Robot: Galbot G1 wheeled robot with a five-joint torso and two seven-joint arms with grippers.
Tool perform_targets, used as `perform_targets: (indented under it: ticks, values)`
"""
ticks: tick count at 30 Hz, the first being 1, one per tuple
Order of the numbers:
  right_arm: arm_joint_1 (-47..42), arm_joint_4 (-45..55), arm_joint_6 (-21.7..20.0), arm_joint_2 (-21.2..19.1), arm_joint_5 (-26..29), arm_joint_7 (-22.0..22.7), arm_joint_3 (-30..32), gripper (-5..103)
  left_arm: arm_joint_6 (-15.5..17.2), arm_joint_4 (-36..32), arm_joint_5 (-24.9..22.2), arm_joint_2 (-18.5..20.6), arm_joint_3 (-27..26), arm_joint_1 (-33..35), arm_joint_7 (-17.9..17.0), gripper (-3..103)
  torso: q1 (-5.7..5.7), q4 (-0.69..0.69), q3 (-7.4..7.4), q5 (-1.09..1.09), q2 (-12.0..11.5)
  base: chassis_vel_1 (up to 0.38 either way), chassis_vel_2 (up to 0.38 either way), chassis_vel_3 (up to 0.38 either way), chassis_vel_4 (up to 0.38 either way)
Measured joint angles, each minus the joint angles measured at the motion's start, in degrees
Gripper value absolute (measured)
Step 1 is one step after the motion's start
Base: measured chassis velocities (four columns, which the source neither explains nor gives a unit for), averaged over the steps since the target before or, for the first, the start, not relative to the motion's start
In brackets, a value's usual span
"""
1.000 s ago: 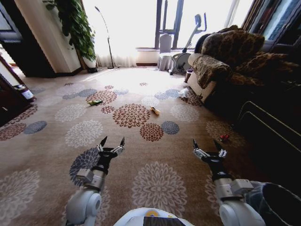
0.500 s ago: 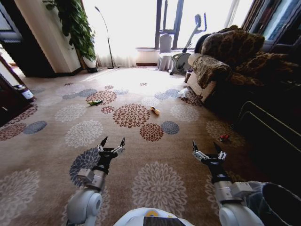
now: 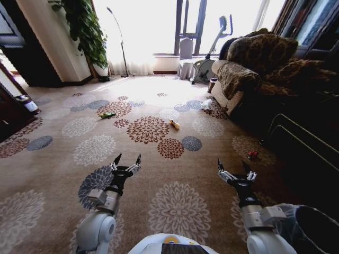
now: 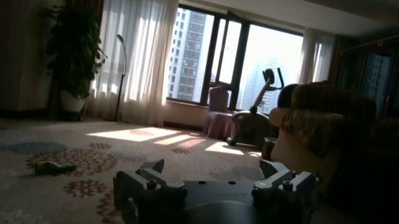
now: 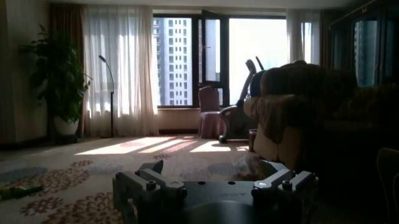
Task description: Pick up the trash from the ground and place it into the trash bin.
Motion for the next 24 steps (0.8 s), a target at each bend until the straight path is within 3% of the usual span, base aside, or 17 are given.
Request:
perform_targets:
  ticks: [12,18,24]
  values:
    - [0.09,0.1,0.23,0.02,0.02,0.09,-0.38,100,0.06,0.41,0.12,0.08,0.11,-0.14,-0.03,100,0.0,0.01,0.0,0.0,0.0,-0.069,-0.064,0.07,0.072]
    - [0.51,-1.31,5.56,0.13,-1.32,-0.02,-0.39,100,0.04,0.71,0.1,0.11,0.12,-0.19,-0.03,100,0.01,0.0,0.0,0.04,0.0,-0.162,-0.149,0.143,0.14]
    - [0.37,-1.09,4.4,0.04,-1.4,0.11,-0.24,100,0.03,0.89,0.1,0.11,0.09,-0.3,-0.03,100,0.0,0.01,0.0,0.0,0.0,-0.041,-0.037,0.044,0.031]
